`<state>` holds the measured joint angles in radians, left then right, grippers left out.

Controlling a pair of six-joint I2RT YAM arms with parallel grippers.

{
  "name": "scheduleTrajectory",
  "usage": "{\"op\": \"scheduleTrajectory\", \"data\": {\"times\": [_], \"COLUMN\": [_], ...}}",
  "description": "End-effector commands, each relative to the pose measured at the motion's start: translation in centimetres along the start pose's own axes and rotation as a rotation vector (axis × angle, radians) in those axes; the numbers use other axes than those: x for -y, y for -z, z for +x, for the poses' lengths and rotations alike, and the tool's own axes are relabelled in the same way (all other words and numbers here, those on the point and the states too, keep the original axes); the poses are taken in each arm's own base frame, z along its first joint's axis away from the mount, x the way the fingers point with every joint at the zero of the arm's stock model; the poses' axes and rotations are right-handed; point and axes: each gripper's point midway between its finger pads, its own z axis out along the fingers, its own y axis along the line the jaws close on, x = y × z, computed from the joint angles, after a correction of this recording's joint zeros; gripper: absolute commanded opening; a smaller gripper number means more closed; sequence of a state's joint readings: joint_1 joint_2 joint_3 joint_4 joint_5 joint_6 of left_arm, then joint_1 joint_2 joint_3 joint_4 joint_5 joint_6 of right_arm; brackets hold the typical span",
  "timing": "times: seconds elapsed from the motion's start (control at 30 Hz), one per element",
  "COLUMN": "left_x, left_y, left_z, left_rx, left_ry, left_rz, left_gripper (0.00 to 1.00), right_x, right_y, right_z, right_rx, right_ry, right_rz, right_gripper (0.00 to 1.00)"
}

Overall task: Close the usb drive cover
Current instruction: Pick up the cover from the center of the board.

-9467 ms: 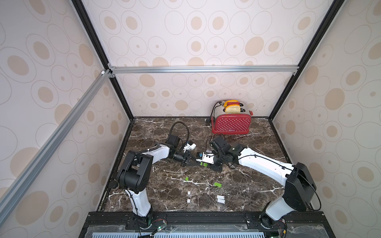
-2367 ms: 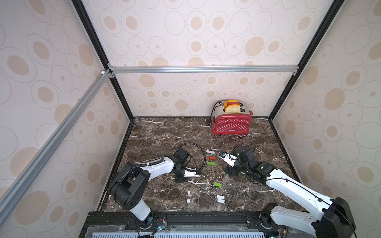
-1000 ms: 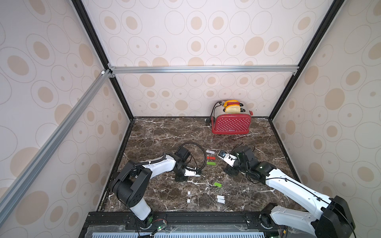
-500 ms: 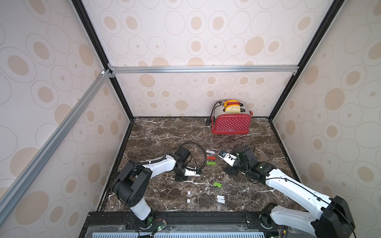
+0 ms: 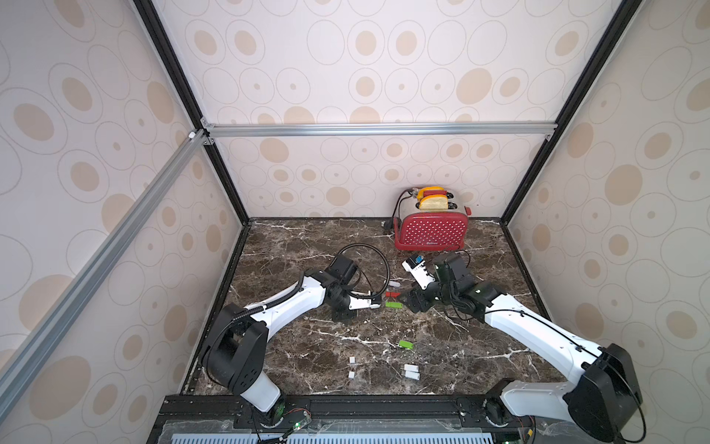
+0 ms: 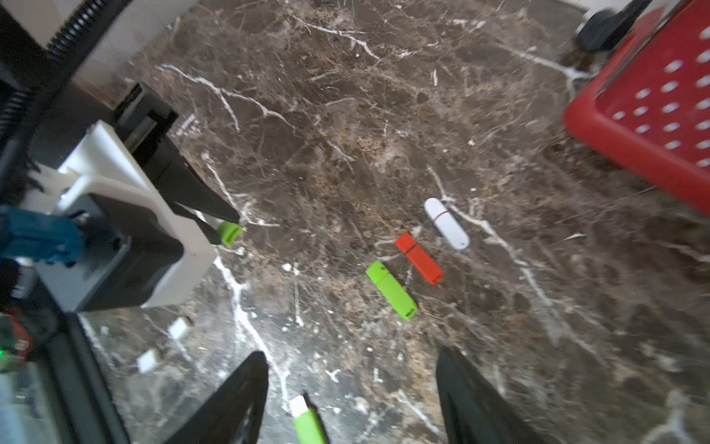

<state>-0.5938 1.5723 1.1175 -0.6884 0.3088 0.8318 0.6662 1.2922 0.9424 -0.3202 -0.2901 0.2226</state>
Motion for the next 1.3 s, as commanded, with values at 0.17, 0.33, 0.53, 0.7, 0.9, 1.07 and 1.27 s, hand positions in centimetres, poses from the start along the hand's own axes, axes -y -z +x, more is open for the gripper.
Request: {"op": "scheduleTrajectory", "data": {"times": [0.17,0.33,0.53,0.7,0.9,1.07,1.27], "left_x": [-0.9,-1.5,-2.2,-4.0,-4.5,-4.7,-4.6], "left_y": [3.6,4.6,5.5,6.0,6.7,6.7,6.7], "left_z": [-3.9,-5.0,-5.8,-6.5,-7.2,-7.4,-7.4], "left_rx": [0.124,0.164,0.187,0.189,0.208,0.203,0.197], "left_ry": [0.114,0.144,0.163,0.19,0.177,0.164,0.14], "left_rz": [-0.001,-0.013,-0.04,-0.097,-0.102,-0.102,-0.1], "left_gripper": [0.19,0.19,0.19,0.19,0.19,0.19,0.18], "right_x": [-3.1,-3.8,-4.2,-4.4,-4.6,-4.7,-5.0], "right_y": [-2.5,-3.7,-4.3,-5.2,-5.4,-5.5,-5.6], "right_z": [-3.1,-3.6,-4.1,-3.9,-4.1,-4.6,-5.2], "right_rx": [0.087,0.067,0.072,0.047,0.043,0.052,0.06], "right_ry": [-0.397,-0.471,-0.514,-0.537,-0.536,-0.551,-0.568], "right_rz": [-0.269,-0.346,-0.413,-0.444,-0.46,-0.485,-0.511], "right_gripper": [0.67,0.58,0.5,0.47,0.46,0.46,0.46]}}
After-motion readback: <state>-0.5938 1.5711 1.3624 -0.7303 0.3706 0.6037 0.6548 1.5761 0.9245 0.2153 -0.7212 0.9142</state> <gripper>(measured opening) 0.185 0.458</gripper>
